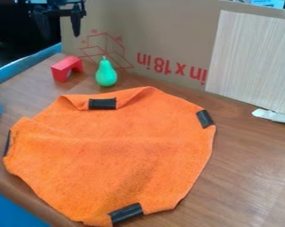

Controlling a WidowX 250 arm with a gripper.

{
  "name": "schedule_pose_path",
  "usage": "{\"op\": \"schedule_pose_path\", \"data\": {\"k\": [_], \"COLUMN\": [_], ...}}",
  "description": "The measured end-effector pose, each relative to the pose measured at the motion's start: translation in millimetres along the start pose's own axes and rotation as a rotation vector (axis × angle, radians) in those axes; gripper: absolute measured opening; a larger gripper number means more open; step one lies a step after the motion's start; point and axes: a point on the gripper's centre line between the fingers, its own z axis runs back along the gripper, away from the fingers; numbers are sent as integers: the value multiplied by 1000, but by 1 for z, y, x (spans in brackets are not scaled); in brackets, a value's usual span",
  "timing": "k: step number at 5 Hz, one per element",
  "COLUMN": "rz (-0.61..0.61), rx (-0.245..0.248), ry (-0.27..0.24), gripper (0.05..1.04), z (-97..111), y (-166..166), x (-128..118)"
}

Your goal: Placed the red object to bottom right edge of the cloth

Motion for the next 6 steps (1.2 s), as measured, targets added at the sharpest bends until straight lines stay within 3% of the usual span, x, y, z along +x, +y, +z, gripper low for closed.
{"op": "schedule_pose_path", "data": {"k": [1, 2, 4, 5, 6], "rz": [-6, -54, -131, -176, -187], "rx": [0, -61, -231, -243, -242], "ry": [54, 49, 23, -1, 3], "gripper": [1000, 1000, 1000, 1000, 1000], "z": [-25, -37, -54, -54, -67], "y": [-2, -3, 25, 27, 26], "x": [-5, -5, -2, 1, -3]}}
